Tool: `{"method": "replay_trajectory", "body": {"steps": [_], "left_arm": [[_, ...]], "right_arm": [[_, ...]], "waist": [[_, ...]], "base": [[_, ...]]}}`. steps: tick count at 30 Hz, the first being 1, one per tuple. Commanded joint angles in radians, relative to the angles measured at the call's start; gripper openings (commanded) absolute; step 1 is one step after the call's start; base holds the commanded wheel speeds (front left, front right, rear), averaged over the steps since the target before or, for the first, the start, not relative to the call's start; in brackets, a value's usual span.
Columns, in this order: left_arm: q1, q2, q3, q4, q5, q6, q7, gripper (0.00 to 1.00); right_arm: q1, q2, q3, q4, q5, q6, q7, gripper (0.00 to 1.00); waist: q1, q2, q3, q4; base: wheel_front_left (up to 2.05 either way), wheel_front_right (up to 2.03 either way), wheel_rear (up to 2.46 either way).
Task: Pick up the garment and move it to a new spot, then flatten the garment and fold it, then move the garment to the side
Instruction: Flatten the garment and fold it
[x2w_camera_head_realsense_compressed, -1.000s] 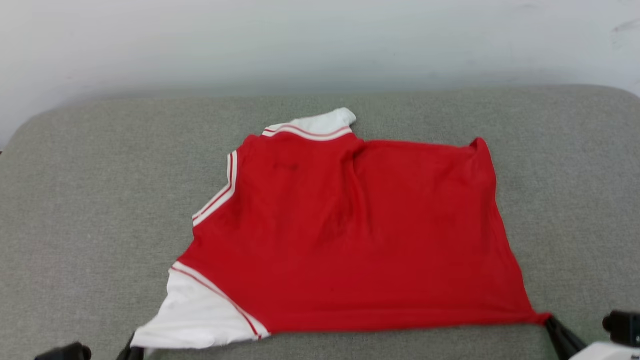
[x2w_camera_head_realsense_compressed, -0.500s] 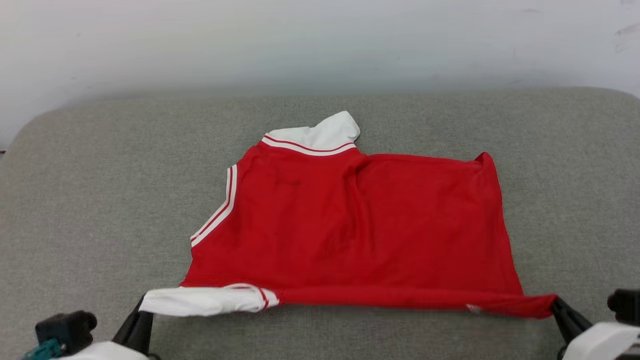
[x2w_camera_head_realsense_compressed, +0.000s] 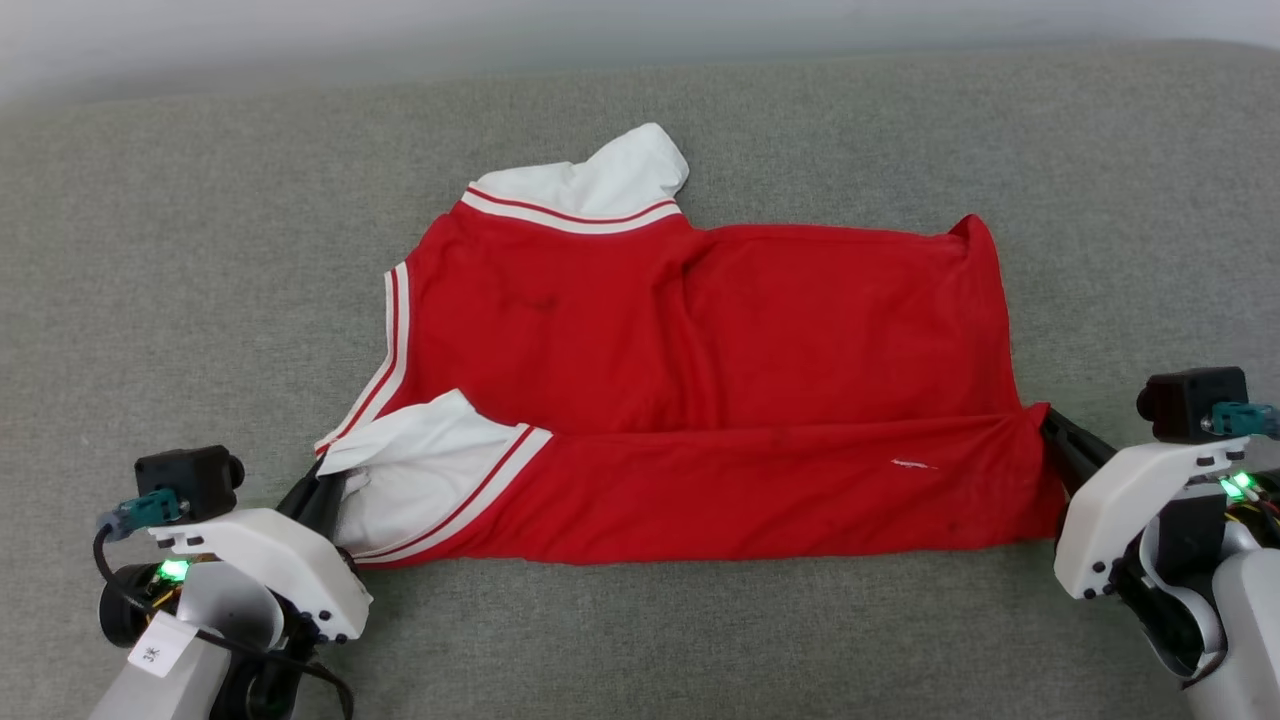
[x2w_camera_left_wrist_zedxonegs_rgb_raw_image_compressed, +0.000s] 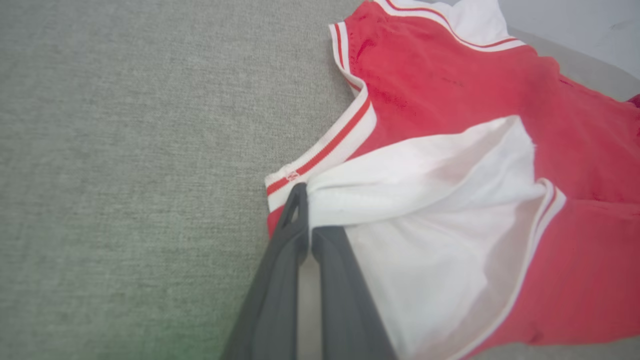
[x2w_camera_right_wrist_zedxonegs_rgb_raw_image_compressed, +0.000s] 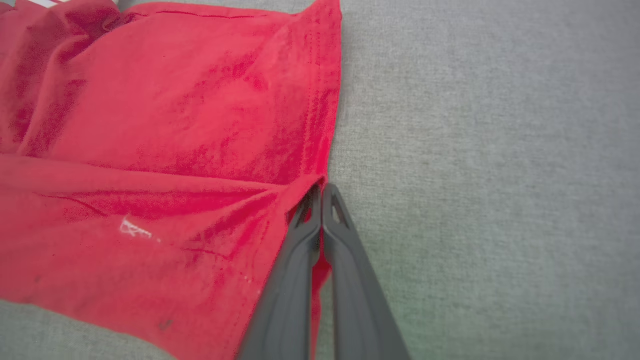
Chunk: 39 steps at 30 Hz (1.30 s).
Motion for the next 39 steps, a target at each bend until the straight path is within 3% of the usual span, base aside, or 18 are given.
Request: {"method": "replay_trajectory", "body": {"steps": [1,6,7,8,9,10,11,19,24,29,34,39], "left_arm": [[-0.018,-0.004,-0.005,0.019,-0.005,-0.008,0.006,0.00],[-0.062,-0.021,-0.029,0.097,-0.018,-0.041,0.038,0.00],[-0.069,-0.026,-0.034,0.108,-0.020,-0.046,0.041,0.07],[-0.076,-0.034,-0.037,0.119,-0.024,-0.052,0.041,0.31],[-0.079,-0.039,-0.040,0.128,-0.027,-0.055,0.043,0.45],[-0.085,-0.042,-0.039,0.137,-0.027,-0.059,0.037,0.91],[-0.090,-0.046,-0.039,0.145,-0.026,-0.061,0.027,1.00],[-0.104,-0.038,-0.007,0.165,-0.009,-0.058,-0.068,1.00],[-0.074,0.001,-0.002,0.133,-0.005,-0.037,-0.043,1.00],[-0.054,0.080,0.003,0.059,-0.029,-0.034,0.070,1.00],[-0.028,0.164,-0.019,-0.025,-0.088,-0.042,0.283,1.00],[-0.013,0.206,-0.029,-0.080,-0.152,-0.025,0.441,1.00]], "right_arm": [[-0.026,-0.010,0.014,0.019,-0.001,-0.002,-0.013,0.00],[-0.082,-0.021,0.071,0.126,0.016,-0.001,-0.082,0.00],[-0.087,-0.025,0.082,0.148,0.020,-0.001,-0.096,0.17],[-0.093,-0.025,0.089,0.169,0.033,-0.001,-0.112,0.37],[-0.097,-0.022,0.095,0.185,0.044,-0.001,-0.128,0.57],[-0.103,-0.026,0.102,0.195,0.044,-0.001,-0.157,1.00],[-0.103,-0.025,0.106,0.202,0.054,-0.001,-0.188,1.00],[-0.055,-0.021,0.088,0.221,0.051,-0.001,-0.471,1.00],[0.004,0.003,0.042,0.177,0.027,-0.001,-0.527,1.00],[0.075,0.033,-0.010,0.103,-0.012,-0.001,-0.499,1.00],[0.137,0.071,-0.055,0.011,-0.045,-0.001,-0.455,1.00],[0.170,0.101,-0.071,-0.056,-0.062,-0.001,-0.419,1.00]], "waist": [[-0.0002,0.0000,0.020,-0.002],[-0.0002,0.0000,0.044,0.005],[-0.0002,0.0000,0.046,0.008],[-0.0002,0.0000,0.046,0.012],[-0.0002,0.0000,0.044,0.016],[-0.0002,0.0000,0.042,0.019],[-0.0002,0.0000,0.038,0.022],[-0.0002,0.0000,-0.040,0.032],[-0.0002,0.0000,-0.093,0.023],[-0.0002,0.0000,-0.122,0.009],[-0.0002,0.0000,-0.136,-0.004],[-0.0002,0.0000,-0.131,-0.025]], "base": [[0.00,0.00,0.00],[0.00,0.00,0.00],[0.00,0.00,0.00],[0.00,0.00,0.00],[0.00,0.00,0.00],[0.00,0.00,0.00],[0.00,0.00,0.00],[0.00,0.00,0.00],[0.00,0.00,0.00],[0.00,0.00,0.00],[0.00,0.00,0.00],[0.00,0.00,0.00]]}}
